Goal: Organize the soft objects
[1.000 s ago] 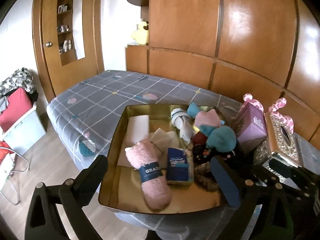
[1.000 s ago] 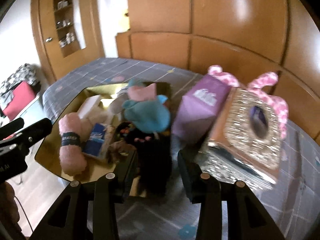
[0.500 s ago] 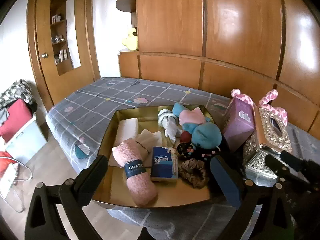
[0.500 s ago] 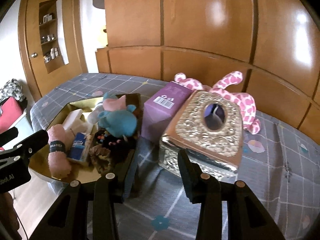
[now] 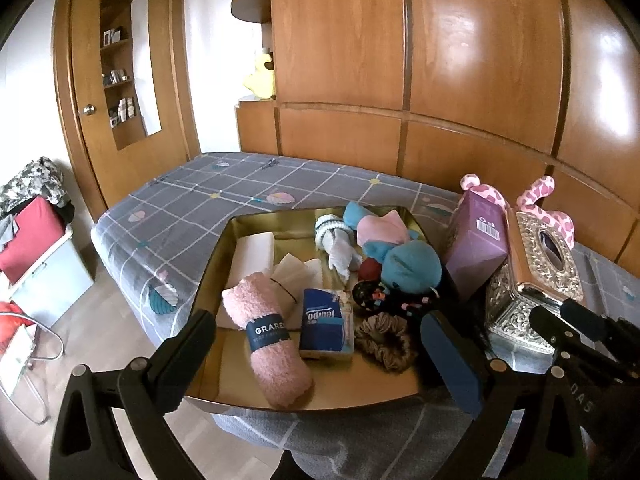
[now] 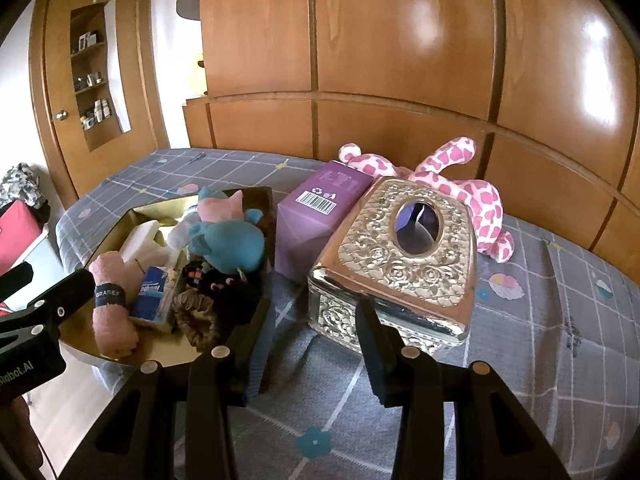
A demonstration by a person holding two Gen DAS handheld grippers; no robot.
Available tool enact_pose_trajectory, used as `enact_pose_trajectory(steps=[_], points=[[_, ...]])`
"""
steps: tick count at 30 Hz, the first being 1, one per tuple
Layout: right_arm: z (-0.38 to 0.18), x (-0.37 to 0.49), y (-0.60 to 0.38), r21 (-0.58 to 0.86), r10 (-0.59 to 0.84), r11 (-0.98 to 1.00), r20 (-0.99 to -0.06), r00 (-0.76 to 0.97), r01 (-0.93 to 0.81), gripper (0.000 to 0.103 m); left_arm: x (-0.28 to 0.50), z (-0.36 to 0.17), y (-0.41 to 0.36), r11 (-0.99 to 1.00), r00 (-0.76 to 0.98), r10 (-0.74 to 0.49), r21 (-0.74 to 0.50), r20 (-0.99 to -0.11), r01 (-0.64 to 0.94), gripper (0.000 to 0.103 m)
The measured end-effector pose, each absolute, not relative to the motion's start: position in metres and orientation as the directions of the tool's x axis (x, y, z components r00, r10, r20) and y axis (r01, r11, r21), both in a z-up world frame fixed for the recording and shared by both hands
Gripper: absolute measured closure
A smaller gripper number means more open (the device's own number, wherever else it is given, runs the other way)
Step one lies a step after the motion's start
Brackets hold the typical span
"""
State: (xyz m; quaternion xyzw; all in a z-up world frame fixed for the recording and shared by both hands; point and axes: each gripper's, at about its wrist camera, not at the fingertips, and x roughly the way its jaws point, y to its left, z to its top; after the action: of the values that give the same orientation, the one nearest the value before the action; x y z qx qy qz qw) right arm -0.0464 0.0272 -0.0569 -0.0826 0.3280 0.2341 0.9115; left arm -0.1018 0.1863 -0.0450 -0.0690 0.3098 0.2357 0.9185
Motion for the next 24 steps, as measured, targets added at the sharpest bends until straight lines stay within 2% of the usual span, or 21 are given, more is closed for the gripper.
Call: enact_pose_trajectory(steps=[24], points=[[-0.0579, -0.0472, 0.0285, 0.010, 0.380, 0.874, -0.637, 0.670, -0.486, 0.061, -0.1004, -0.0475, 0.1853, 0.887, 0.696, 0.377, 0.021, -0.612, -0.462, 0.000]])
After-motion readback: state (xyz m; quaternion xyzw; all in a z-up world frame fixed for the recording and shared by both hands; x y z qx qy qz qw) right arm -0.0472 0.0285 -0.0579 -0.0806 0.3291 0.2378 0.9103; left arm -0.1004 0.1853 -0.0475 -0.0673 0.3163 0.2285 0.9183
